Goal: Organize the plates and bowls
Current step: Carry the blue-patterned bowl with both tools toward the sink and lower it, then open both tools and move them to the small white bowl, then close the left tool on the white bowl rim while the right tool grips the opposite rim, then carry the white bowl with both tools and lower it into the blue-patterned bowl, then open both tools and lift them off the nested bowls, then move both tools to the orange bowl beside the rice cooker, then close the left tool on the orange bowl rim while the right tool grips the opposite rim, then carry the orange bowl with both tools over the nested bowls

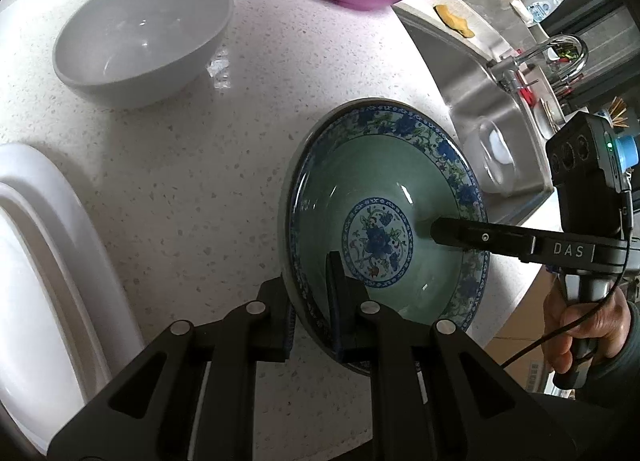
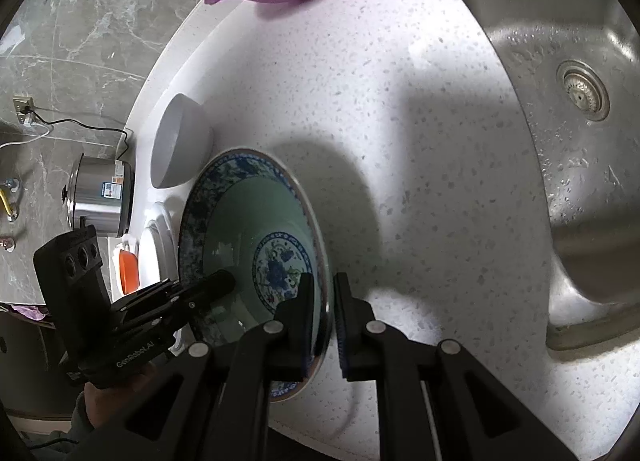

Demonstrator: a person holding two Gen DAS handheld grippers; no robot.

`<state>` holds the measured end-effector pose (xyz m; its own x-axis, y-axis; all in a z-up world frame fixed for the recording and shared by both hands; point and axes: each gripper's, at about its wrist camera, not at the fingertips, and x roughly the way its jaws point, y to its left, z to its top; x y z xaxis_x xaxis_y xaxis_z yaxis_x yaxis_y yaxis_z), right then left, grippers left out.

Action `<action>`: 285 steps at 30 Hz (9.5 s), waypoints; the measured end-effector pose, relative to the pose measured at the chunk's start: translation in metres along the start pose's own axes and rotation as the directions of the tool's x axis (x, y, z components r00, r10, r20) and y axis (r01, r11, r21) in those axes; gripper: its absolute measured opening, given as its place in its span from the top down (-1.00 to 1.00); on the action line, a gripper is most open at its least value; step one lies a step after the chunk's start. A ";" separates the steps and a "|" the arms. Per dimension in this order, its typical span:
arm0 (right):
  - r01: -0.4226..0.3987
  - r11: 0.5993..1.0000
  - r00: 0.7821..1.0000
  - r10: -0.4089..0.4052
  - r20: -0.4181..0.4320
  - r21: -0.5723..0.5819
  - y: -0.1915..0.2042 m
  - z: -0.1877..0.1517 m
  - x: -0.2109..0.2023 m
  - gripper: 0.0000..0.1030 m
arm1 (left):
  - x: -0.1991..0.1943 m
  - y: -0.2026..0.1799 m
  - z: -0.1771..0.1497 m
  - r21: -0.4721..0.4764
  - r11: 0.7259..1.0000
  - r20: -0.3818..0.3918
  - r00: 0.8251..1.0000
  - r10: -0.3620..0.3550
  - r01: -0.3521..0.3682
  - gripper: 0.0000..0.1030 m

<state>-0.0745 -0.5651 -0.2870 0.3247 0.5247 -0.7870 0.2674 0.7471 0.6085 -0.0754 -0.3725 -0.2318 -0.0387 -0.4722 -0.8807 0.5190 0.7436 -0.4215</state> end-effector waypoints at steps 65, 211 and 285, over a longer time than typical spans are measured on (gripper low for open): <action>-0.005 1.000 1.000 0.005 0.007 0.028 0.114 0.112 0.072 -0.31 | -0.062 0.179 0.130 -0.009 0.985 -0.005 0.985 0.173 -0.173 -0.70; -0.172 0.933 0.954 0.078 -0.288 -0.316 0.430 -0.003 0.275 -0.68 | -0.285 0.470 -0.166 -0.552 0.825 0.226 0.932 0.283 -0.117 -0.69; -0.195 0.975 0.974 0.179 -0.137 -0.110 0.306 0.006 0.130 0.68 | -0.231 0.290 -0.027 -0.193 0.978 0.207 0.978 -0.033 0.074 0.61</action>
<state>0.0547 -0.2703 -0.2021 0.2398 0.7010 -0.6716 0.0975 0.6709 0.7351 0.0613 -0.0354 -0.1562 0.1212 -0.5844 -0.8024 0.3398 0.7839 -0.5196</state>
